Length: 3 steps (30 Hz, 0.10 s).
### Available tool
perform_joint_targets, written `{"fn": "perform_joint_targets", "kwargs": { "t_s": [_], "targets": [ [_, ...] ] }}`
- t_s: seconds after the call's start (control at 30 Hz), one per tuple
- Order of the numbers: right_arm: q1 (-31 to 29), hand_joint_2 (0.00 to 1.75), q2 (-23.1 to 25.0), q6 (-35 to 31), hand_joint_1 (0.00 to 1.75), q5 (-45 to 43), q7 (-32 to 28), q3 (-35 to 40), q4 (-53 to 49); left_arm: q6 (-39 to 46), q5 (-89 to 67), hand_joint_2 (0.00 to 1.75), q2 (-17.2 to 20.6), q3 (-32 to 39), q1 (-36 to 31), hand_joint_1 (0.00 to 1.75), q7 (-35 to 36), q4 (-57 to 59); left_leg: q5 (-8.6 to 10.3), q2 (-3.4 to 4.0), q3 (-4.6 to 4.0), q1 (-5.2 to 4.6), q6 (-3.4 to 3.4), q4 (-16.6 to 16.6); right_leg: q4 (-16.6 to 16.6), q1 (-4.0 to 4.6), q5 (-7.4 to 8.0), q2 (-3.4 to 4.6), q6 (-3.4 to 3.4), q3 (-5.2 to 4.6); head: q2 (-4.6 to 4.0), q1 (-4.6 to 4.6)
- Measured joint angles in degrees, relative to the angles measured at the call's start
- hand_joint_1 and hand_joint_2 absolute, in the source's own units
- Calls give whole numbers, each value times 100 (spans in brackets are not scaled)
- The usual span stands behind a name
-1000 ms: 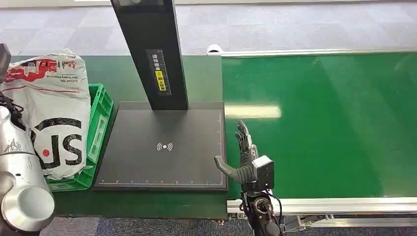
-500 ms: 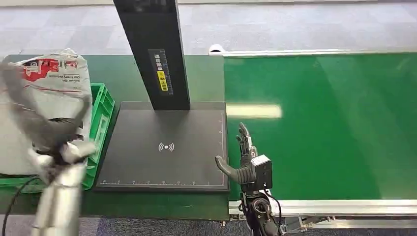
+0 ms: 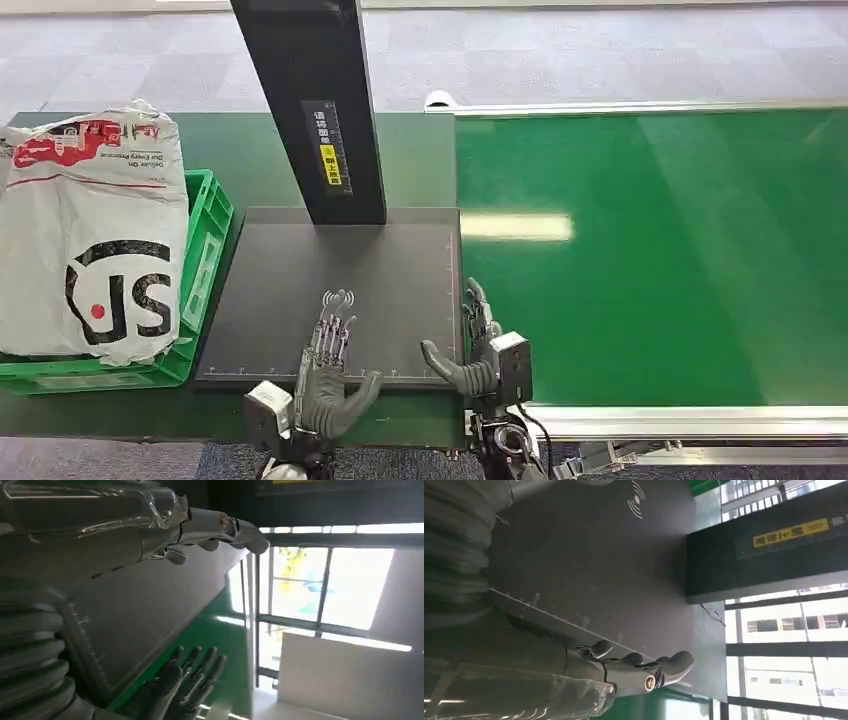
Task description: Moved the parcel from conveyor to table for the left to box.
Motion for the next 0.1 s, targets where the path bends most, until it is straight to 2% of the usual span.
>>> {"fn": "perform_joint_targets", "kwargs": {
  "t_s": [0.1],
  "targets": [
    [32,175,-2,-116,0,138,0,22,98,-218,-55,175,-94,295,6,0,0,336,0,-1,1,0,0,0,0,0,0,0,0,1,2,4]
  ]
}}
